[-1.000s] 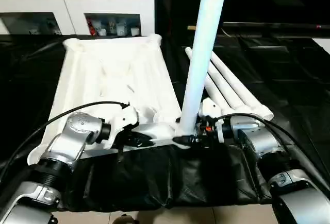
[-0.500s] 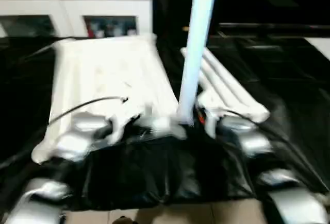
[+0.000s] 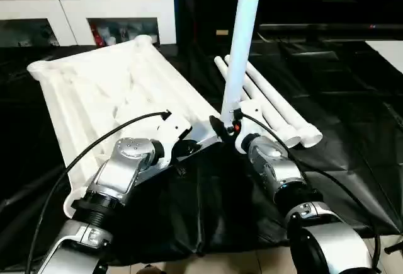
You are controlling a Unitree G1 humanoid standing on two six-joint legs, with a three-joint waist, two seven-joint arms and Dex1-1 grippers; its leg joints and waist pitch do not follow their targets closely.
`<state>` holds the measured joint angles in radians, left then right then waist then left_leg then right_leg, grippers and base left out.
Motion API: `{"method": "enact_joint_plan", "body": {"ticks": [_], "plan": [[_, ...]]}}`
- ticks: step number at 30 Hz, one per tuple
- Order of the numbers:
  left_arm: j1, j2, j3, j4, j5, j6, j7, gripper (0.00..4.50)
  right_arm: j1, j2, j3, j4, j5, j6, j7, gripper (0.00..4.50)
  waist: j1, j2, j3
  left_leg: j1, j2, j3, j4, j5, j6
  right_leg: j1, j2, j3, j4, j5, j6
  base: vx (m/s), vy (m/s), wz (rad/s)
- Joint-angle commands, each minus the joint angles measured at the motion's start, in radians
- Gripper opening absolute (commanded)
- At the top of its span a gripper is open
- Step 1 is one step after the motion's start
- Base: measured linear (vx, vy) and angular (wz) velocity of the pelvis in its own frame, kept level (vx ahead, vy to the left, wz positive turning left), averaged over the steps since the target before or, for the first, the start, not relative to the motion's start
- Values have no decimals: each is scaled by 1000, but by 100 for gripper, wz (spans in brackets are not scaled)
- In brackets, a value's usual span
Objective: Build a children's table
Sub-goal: Rotate leg to tighten
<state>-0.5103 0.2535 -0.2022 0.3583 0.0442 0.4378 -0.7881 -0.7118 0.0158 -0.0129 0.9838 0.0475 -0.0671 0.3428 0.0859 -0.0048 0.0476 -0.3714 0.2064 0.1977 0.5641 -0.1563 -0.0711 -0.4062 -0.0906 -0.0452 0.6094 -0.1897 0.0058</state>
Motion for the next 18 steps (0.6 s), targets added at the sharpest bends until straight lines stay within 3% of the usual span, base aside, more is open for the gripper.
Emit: {"method": "enact_joint_plan", "body": {"ticks": [1,6,7,11,15,18], "plan": [[4,-3,-21,-9,9,4,12,0,4,0,39,-22,-28,2,16,384,3,4,-63,13,17,-10,-61,-256,11,43,-41,30,-67,-128,-217,0,0,0],[13,15,-27,-9,21,0,20,0,89,-96,29,-263,-5,58,110,384,8,-2,-62,13,17,-11,-62,-259,11,46,-37,32,-69,-142,-186,0,0,0],[13,16,-21,0,19,-16,28,44,130,-128,37,-359,18,93,168,387,11,-5,-63,11,17,-12,-60,-233,20,48,-37,31,-66,-111,-181,0,0,0],[12,17,1,-10,-12,-7,14,74,227,-207,70,-573,87,181,322,387,17,-9,-60,6,15,-11,-59,-228,43,52,-37,31,-70,-116,-173,0,0,0],[6,22,18,-18,-16,-16,36,105,275,-261,100,-682,109,237,397,387,16,-7,-57,8,17,-13,-61,-260,29,46,-40,31,-78,-204,-168,0,0,0],[-19,31,63,-17,-18,-26,88,126,300,-294,124,-741,108,287,444,387,16,-7,-58,6,17,-15,-62,-265,24,47,-38,30,-77,-210,-163,0,0,0]]}}
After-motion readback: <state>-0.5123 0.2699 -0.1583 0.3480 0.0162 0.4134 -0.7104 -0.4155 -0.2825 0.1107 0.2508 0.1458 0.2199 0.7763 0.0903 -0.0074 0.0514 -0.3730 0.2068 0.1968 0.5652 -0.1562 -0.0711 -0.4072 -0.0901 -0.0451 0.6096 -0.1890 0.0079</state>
